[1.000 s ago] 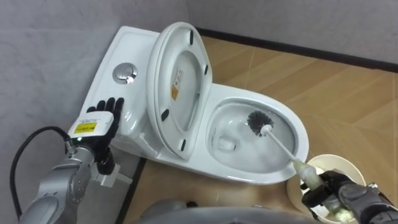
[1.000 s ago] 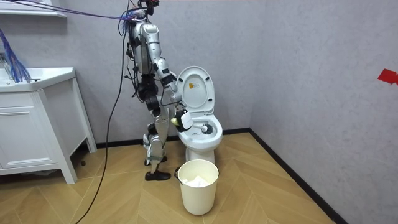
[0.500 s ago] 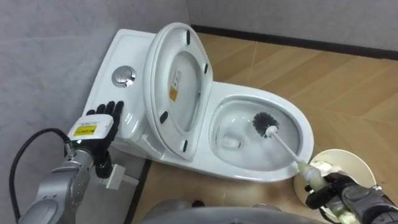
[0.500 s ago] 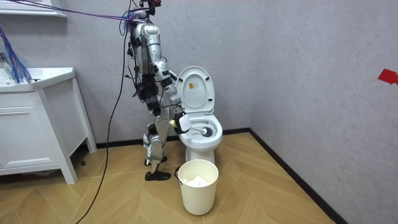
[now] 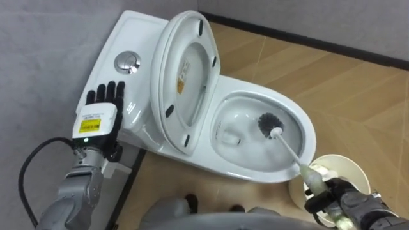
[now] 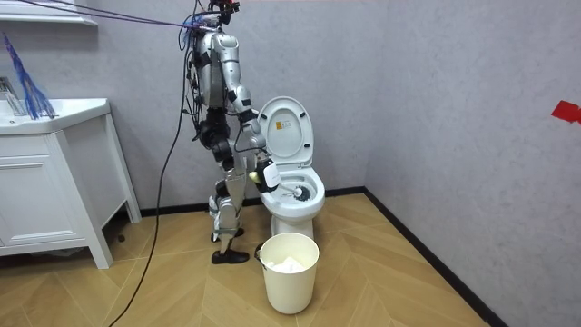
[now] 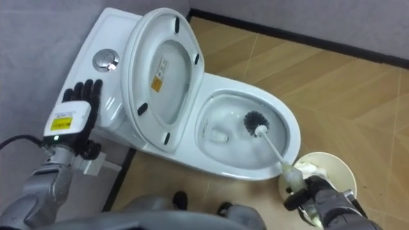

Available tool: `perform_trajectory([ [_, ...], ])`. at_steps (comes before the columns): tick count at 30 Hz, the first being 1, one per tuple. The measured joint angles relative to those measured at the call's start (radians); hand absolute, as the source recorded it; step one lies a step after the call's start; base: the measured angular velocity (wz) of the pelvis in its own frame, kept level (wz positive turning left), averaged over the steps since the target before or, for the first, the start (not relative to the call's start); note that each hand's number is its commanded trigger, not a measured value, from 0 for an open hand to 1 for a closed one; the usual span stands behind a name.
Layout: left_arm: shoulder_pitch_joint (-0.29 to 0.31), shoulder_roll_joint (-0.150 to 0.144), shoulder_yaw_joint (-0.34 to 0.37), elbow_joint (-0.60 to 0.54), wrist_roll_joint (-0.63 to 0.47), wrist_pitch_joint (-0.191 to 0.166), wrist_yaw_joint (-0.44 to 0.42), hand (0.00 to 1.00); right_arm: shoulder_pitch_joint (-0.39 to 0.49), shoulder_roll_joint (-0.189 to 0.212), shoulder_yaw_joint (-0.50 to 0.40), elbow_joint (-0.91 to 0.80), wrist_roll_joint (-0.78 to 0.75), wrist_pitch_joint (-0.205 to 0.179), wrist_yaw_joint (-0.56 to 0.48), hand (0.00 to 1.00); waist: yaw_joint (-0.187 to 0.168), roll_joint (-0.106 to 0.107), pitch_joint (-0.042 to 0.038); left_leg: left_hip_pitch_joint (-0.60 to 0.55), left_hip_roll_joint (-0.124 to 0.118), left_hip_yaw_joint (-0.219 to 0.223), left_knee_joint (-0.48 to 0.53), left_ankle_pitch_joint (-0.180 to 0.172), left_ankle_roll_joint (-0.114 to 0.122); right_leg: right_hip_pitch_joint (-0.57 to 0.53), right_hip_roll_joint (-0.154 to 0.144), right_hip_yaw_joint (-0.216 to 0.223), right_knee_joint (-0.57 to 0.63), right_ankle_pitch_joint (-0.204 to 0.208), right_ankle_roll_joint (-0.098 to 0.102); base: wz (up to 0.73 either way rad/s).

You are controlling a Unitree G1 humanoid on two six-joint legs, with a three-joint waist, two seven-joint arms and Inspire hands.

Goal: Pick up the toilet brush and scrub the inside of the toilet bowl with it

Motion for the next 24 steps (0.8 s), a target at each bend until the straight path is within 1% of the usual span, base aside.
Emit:
perform_trajectory([
  [2, -0.025, -0.003, -0.001, 0.023, 0.000, -0.003, 0.034, 0.00, -0.023, 0.002, 0.018, 0.002, 0.003, -0.001, 0.008, 1.00, 0.002, -0.005, 0.0011, -0.021, 0.001, -0.002, 0.007, 0.001, -0.001, -0.022, 0.000, 0.000, 0.008, 0.004, -0.002, 0.00],
  [3, -0.046, -0.011, -0.001, 0.052, 0.000, -0.010, 0.060, 0.00, -0.039, 0.002, 0.029, 0.011, 0.009, -0.002, 0.014, 1.00, 0.007, -0.011, 0.0054, -0.034, 0.000, -0.001, 0.014, 0.002, 0.000, -0.036, -0.002, 0.002, 0.018, 0.004, -0.002, -0.05],
  [4, -0.061, -0.015, -0.001, 0.066, -0.002, -0.014, 0.074, 0.00, -0.045, 0.003, 0.036, 0.014, 0.011, -0.002, 0.015, 1.00, 0.013, -0.012, 0.0060, -0.039, 0.001, 0.002, 0.017, 0.002, 0.000, -0.042, -0.002, 0.005, 0.021, 0.005, -0.003, -0.06],
  [6, -0.109, -0.025, -0.002, 0.113, -0.021, -0.036, 0.124, 0.00, -0.073, 0.010, 0.037, 0.027, 0.000, -0.001, 0.015, 1.00, 0.025, -0.025, 0.0134, -0.065, 0.002, 0.004, 0.024, 0.005, 0.000, -0.070, -0.005, 0.005, 0.036, 0.006, -0.006, -0.02],
  [7, -0.119, -0.028, -0.002, 0.122, -0.021, -0.040, 0.134, 0.00, -0.082, 0.012, 0.037, 0.030, -0.004, -0.001, 0.015, 1.00, 0.025, -0.026, 0.0141, -0.073, 0.002, 0.004, 0.027, 0.006, 0.000, -0.078, -0.005, 0.005, 0.037, 0.007, -0.007, 0.00],
  [8, -0.141, -0.037, -0.001, 0.141, -0.021, -0.045, 0.155, 0.00, -0.101, 0.012, 0.038, 0.034, -0.015, -0.002, 0.014, 1.00, 0.029, -0.027, 0.0151, -0.094, 0.004, 0.005, 0.039, 0.006, 0.001, -0.098, -0.005, 0.008, 0.046, 0.009, -0.007, -0.03],
  [9, -0.164, -0.045, -0.002, 0.166, -0.021, -0.053, 0.173, 0.00, -0.116, 0.011, 0.052, 0.036, -0.019, -0.001, 0.013, 1.00, 0.034, -0.027, 0.0159, -0.109, 0.009, 0.006, 0.048, 0.006, 0.001, -0.114, -0.007, 0.009, 0.054, 0.010, -0.008, -0.04],
  [10, -0.175, -0.048, -0.002, 0.176, -0.021, -0.056, 0.180, 0.00, -0.123, 0.012, 0.059, 0.035, -0.020, -0.001, 0.013, 1.00, 0.037, -0.027, 0.0162, -0.117, 0.009, 0.007, 0.053, 0.006, 0.001, -0.121, -0.008, 0.009, 0.057, 0.010, -0.008, 0.00],
  [11, -0.201, -0.053, -0.007, 0.197, -0.022, -0.060, 0.191, 0.00, -0.135, 0.011, 0.080, 0.036, -0.021, -0.004, 0.013, 1.00, 0.045, -0.029, 0.0175, -0.131, 0.009, 0.007, 0.058, 0.006, 0.001, -0.136, -0.009, 0.009, 0.067, 0.010, -0.009, 0.00],
  [12, -0.225, -0.054, -0.016, 0.211, -0.024, -0.062, 0.198, 0.00, -0.149, 0.011, 0.105, 0.037, -0.021, -0.006, 0.014, 1.00, 0.052, -0.028, 0.0203, -0.146, 0.010, 0.006, 0.067, 0.006, 0.001, -0.149, -0.009, 0.008, 0.072, 0.011, -0.011, 0.00],
  [14, -0.253, -0.054, -0.025, 0.226, -0.026, -0.062, 0.211, 0.00, -0.172, 0.010, 0.135, 0.040, -0.021, -0.011, 0.016, 1.00, 0.055, -0.027, 0.0241, -0.175, 0.010, 0.005, 0.088, 0.006, 0.001, -0.176, -0.013, 0.007, 0.093, 0.010, -0.013, 0.02],
  [15, -0.269, -0.054, -0.030, 0.235, -0.032, -0.064, 0.220, 0.00, -0.186, 0.009, 0.146, 0.042, -0.021, -0.014, 0.016, 1.00, 0.057, -0.025, 0.0292, -0.191, 0.009, 0.005, 0.095, 0.006, 0.001, -0.194, -0.016, 0.007, 0.110, 0.006, -0.015, 0.03],
  [16, -0.277, -0.054, -0.032, 0.240, -0.036, -0.066, 0.226, 0.00, -0.191, 0.009, 0.152, 0.042, -0.021, -0.016, 0.016, 1.00, 0.058, -0.025, 0.0309, -0.199, 0.009, 0.005, 0.101, 0.006, 0.002, -0.204, -0.018, 0.007, 0.119, 0.005, -0.016, 0.00],
  [17, -0.289, -0.054, -0.039, 0.245, -0.048, -0.069, 0.235, 0.00, -0.202, 0.007, 0.153, 0.042, -0.027, -0.020, 0.016, 1.00, 0.059, -0.023, 0.0364, -0.215, 0.007, 0.006, 0.112, 0.006, 0.002, -0.222, -0.023, 0.008, 0.136, 0.001, -0.017, 0.04],
  [19, -0.308, -0.054, -0.045, 0.259, -0.053, -0.071, 0.245, 0.00, -0.217, 0.004, 0.150, 0.039, -0.043, -0.020, 0.016, 1.00, 0.058, -0.018, 0.0399, -0.239, -0.002, 0.004, 0.127, 0.007, 0.003, -0.247, -0.030, 0.006, 0.159, -0.004, -0.017, 0.03],
  [21, -0.332, -0.052, -0.054, 0.269, -0.060, -0.079, 0.261, 0.00, -0.234, -0.009, 0.150, 0.037, -0.078, -0.020, 0.024, 1.00, 0.057, -0.016, 0.0417, -0.273, -0.002, 0.003, 0.142, 0.010, 0.006, -0.285, -0.042, 0.000, 0.189, -0.007, -0.020, 0.06],
  [23, -0.348, -0.049, -0.071, 0.273, -0.068, -0.080, 0.273, 0.00, -0.246, -0.020, 0.152, 0.037, -0.086, -0.021, 0.024, 1.00, 0.061, -0.018, 0.0435, -0.293, -0.006, 0.006, 0.145, 0.012, 0.009, -0.313, -0.050, 0.007, 0.212, -0.012, -0.020, 0.01],
  [24, -0.354, -0.046, -0.075, 0.273, -0.080, -0.084, 0.281, 0.00, -0.255, -0.023, 0.155, 0.037, -0.089, -0.021, 0.024, 1.00, 0.063, -0.020, 0.0459, -0.302, -0.007, 0.009, 0.147, 0.012, 0.010, -0.327, -0.056, 0.009, 0.227, -0.014, -0.021, -0.04],
])
